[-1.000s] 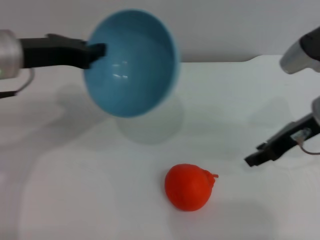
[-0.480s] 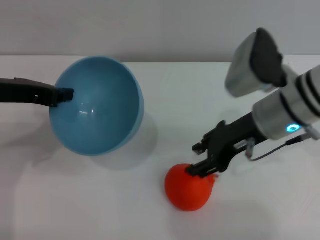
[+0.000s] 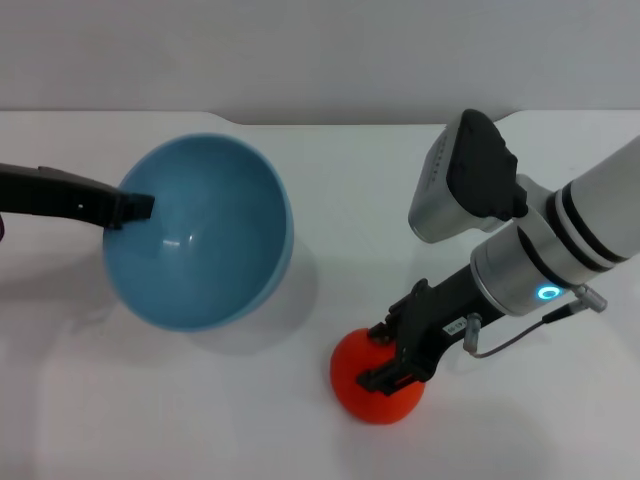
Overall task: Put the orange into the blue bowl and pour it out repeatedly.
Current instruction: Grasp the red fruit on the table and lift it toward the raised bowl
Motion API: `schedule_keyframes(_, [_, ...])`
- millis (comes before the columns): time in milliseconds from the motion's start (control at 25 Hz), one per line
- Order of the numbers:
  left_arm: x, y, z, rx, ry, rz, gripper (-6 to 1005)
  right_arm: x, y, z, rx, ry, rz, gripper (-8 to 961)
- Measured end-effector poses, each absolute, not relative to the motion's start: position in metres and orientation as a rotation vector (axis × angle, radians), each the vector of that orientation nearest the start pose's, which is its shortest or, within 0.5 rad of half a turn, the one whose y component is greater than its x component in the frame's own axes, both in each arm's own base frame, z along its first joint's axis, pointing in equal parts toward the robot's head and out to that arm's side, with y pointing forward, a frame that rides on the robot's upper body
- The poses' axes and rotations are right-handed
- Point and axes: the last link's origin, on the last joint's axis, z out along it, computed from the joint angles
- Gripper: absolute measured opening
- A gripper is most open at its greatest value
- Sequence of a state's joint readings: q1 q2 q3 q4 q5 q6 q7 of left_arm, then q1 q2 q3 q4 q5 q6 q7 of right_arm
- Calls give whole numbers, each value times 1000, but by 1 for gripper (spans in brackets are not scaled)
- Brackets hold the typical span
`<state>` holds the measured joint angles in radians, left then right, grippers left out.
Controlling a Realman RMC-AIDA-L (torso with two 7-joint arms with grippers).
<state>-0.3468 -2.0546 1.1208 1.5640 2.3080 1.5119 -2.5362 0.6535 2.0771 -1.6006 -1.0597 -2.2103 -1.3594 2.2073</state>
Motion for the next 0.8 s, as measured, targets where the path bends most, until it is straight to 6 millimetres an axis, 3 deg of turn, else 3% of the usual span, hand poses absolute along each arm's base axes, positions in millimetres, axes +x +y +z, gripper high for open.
schedule_keyframes(320, [-210, 335, 72, -2409, -1126, -40, -1, 175, 335, -84, -2995, 688, -330, 529])
schedule_keyframes(560, [-207, 334, 69, -2426, -1118, -29, -1, 178, 338, -75, -2970, 732, -283, 500])
schedule_keyframes(680, [-206, 335, 66, -2437, -1111, -23, -1, 180, 339, -69, -2959, 755, -261, 378])
schedule_keyframes(800, [-202, 337, 58, -2462, -1100, -6, -1, 186, 339, -49, -2921, 814, -181, 255])
